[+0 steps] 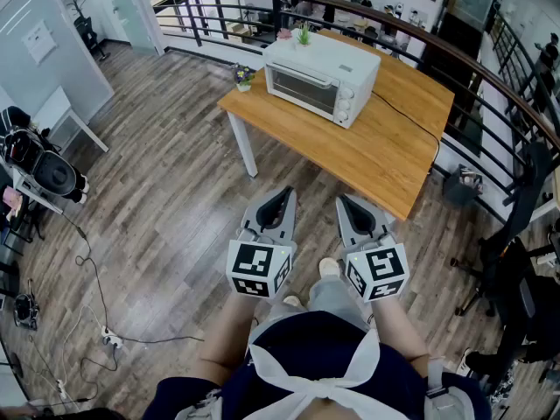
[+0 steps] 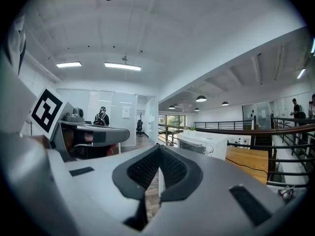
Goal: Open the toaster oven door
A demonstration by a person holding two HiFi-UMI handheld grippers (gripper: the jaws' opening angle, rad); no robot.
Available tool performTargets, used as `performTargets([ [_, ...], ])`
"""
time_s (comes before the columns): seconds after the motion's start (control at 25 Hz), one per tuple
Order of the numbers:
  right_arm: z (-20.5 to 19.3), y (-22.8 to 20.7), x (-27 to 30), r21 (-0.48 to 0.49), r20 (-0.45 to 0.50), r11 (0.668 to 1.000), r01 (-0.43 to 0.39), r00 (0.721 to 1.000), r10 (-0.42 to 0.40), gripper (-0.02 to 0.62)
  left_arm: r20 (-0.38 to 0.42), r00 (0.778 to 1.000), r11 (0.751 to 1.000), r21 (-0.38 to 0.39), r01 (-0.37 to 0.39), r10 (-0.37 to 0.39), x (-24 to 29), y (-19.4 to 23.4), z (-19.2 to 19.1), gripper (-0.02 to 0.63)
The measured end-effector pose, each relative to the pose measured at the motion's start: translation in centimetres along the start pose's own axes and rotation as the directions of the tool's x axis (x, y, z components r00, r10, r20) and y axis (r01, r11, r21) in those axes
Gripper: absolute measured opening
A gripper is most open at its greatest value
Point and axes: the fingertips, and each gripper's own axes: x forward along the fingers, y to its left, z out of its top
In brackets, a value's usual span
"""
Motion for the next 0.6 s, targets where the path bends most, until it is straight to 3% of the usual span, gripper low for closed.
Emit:
performTargets([
  [0.28,-1.5,0.0,0.2,0.011,-0.010,1.000,0.009,1.000,-0.009,0.006,-0.023,1.000,0.999,-0.043,0.007,-0.008,0.5,0.4,-1.6,0.023],
  [0.6,-2.5,-2.8,2.8,0.012,-0.052,1.000,-0.006,0.999,0.006,0.006,-0.071,0.997,0.999,-0.051,0.008,-0.012,4.6,1.5,-2.8,0.023],
])
